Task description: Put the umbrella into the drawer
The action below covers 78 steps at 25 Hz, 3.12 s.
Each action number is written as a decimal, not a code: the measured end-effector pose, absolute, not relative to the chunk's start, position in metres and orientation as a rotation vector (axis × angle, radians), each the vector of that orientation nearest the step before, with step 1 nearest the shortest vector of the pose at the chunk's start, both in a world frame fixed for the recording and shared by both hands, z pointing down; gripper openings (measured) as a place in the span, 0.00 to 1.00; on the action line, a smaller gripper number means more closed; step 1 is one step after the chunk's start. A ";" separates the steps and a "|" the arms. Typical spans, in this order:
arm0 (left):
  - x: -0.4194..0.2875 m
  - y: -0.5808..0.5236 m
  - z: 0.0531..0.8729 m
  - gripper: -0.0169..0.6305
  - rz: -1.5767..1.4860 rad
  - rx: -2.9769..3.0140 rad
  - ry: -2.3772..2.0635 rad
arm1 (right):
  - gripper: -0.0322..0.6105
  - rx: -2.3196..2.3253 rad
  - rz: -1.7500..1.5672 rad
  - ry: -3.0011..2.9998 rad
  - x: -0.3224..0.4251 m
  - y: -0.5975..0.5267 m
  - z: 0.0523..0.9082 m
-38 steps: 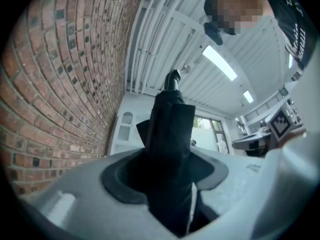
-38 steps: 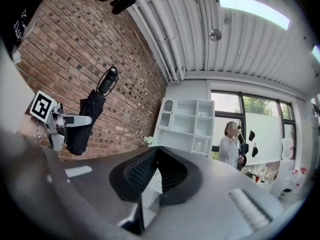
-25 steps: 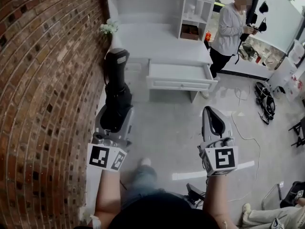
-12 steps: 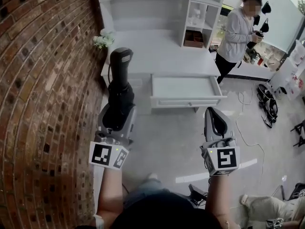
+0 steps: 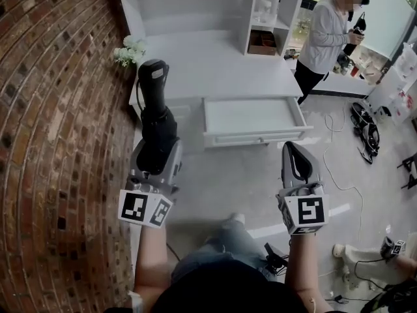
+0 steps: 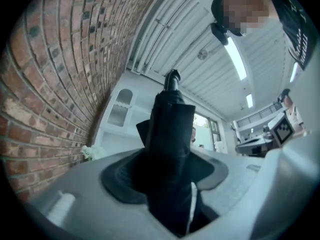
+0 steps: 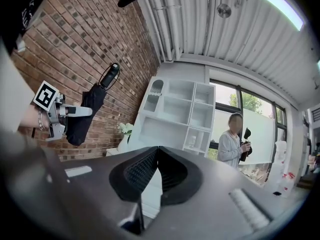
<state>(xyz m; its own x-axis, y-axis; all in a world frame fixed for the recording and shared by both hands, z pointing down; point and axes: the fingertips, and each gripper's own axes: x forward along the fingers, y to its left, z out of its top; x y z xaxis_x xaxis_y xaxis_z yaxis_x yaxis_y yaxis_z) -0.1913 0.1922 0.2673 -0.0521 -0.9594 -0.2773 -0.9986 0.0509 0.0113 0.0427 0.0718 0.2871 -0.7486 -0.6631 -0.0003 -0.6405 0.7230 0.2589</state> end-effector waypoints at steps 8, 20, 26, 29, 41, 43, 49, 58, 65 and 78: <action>-0.216 0.136 0.283 0.39 0.279 -2.015 2.182 | 0.05 1.071 -0.295 -2.862 0.022 0.002 0.298; -0.252 -0.015 0.284 0.39 0.236 -2.004 2.219 | 0.06 0.957 -0.293 -2.889 -0.032 -0.149 0.300; -0.261 -0.089 0.296 0.39 0.229 -2.012 2.236 | 0.06 0.942 -0.283 -2.886 -0.042 -0.222 0.309; -0.262 -0.121 0.304 0.39 0.209 -2.026 2.241 | 0.05 0.945 -0.259 -2.885 -0.045 -0.254 0.314; -0.241 -0.204 0.363 0.39 0.043 -2.220 2.228 | 0.06 1.008 -0.081 -2.792 -0.027 -0.313 0.361; -0.235 -0.211 0.376 0.39 -0.006 -2.275 2.199 | 0.06 1.031 -0.036 -2.771 -0.024 -0.315 0.372; -0.215 -0.232 0.419 0.39 -0.173 -2.473 2.067 | 0.06 1.116 0.086 -2.685 -0.015 -0.315 0.401; -0.185 -0.260 0.487 0.39 -0.458 -2.691 1.865 | 0.06 1.224 0.179 -2.546 -0.002 -0.316 0.436; -0.170 -0.280 0.531 0.39 -0.661 -2.790 1.752 | 0.06 1.280 0.235 -2.476 0.011 -0.318 0.453; -0.143 -0.299 0.609 0.38 -0.952 -2.946 1.535 | 0.05 1.366 0.313 -2.348 0.032 -0.317 0.485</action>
<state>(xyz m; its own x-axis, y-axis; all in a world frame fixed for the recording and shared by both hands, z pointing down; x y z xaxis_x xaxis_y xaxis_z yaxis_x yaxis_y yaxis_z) -0.1432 -0.2992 0.6087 0.4670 -0.6538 0.5954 -0.8239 -0.5662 0.0246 0.0322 -0.3169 0.4852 -0.4394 -0.7776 0.4498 -0.8682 0.4960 0.0093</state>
